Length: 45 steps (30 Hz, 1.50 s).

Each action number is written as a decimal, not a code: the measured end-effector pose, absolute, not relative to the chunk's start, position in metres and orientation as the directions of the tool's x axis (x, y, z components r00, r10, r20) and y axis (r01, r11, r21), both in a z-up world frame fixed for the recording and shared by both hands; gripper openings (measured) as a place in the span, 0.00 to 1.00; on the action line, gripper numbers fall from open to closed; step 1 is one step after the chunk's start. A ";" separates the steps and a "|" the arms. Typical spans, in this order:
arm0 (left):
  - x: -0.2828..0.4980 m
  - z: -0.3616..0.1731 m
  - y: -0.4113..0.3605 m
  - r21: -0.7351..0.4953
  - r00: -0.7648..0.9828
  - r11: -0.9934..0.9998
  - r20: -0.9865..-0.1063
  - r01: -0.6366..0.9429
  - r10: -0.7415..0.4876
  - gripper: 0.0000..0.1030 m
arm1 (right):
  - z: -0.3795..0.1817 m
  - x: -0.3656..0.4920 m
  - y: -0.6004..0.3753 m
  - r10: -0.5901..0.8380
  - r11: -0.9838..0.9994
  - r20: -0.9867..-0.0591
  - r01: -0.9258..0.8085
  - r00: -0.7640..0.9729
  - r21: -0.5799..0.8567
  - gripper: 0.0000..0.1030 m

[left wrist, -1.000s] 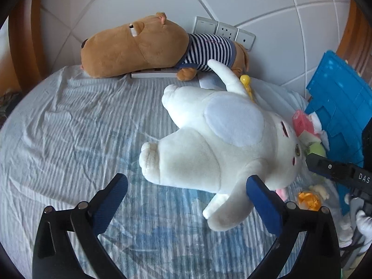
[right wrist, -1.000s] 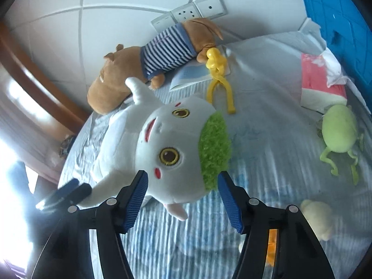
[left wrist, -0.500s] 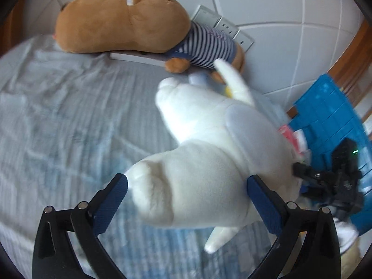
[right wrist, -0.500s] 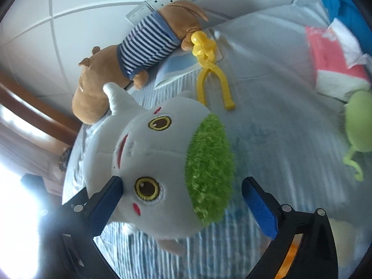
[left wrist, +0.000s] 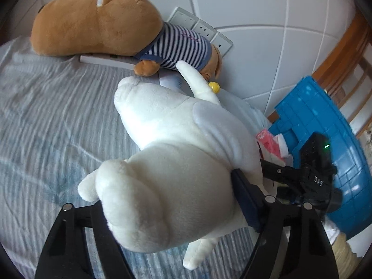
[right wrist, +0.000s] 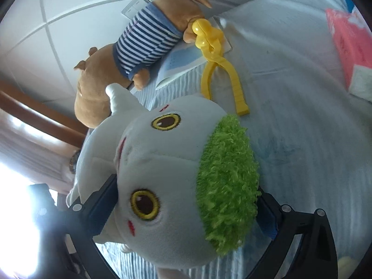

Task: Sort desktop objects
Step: 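Lift the white plush off the bed with both tools toward the crate, then open both tools to drop the white plush into the crate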

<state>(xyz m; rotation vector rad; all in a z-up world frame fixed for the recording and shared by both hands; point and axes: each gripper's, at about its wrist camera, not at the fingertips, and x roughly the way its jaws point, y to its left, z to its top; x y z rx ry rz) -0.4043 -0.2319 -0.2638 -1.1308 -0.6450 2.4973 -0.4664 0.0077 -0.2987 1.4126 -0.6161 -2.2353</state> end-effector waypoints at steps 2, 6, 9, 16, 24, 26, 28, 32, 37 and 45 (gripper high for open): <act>-0.398 -0.257 -0.228 -0.502 -0.639 -0.858 -0.627 -0.105 0.445 0.71 | -0.288 -0.456 0.003 -0.535 -0.836 -0.724 0.148 -0.436 0.528 0.92; -0.381 -0.236 -0.219 -0.463 -0.656 -0.877 -0.624 -0.128 0.425 0.71 | -0.280 -0.437 0.010 -0.548 -0.823 -0.696 0.149 -0.464 0.548 0.90; -0.368 -0.211 -0.216 -0.449 -0.679 -0.879 -0.597 -0.158 0.427 0.71 | -0.263 -0.422 0.017 -0.570 -0.805 -0.659 0.171 -0.490 0.568 0.90; -0.339 -0.145 -0.208 -0.431 -0.735 -0.870 -0.505 -0.241 0.453 0.71 | -0.193 -0.390 0.031 -0.573 -0.799 -0.575 0.243 -0.584 0.550 0.90; -0.310 -0.070 -0.185 -0.397 -0.769 -0.844 -0.386 -0.360 0.510 0.71 | -0.105 -0.348 0.053 -0.547 -0.815 -0.472 0.310 -0.691 0.490 0.90; -0.305 -0.054 -0.177 -0.390 -0.769 -0.835 -0.363 -0.388 0.527 0.71 | -0.084 -0.336 0.063 -0.532 -0.822 -0.446 0.313 -0.719 0.475 0.90; -0.300 -0.033 -0.165 -0.372 -0.768 -0.823 -0.330 -0.429 0.549 0.71 | -0.064 -0.323 0.074 -0.515 -0.830 -0.419 0.314 -0.748 0.461 0.90; -0.293 0.006 -0.125 -0.343 -0.741 -0.781 -0.270 -0.523 0.615 0.71 | -0.020 -0.295 0.109 -0.467 -0.849 -0.356 0.298 -0.810 0.435 0.90; -0.289 0.046 -0.065 -0.313 -0.678 -0.706 -0.213 -0.635 0.704 0.71 | 0.024 -0.261 0.165 -0.373 -0.884 -0.299 0.239 -0.878 0.401 0.90; -0.298 0.083 0.080 -0.307 -0.549 -0.578 -0.183 -0.756 0.816 0.71 | 0.061 -0.219 0.298 -0.212 -0.922 -0.249 0.109 -0.945 0.372 0.90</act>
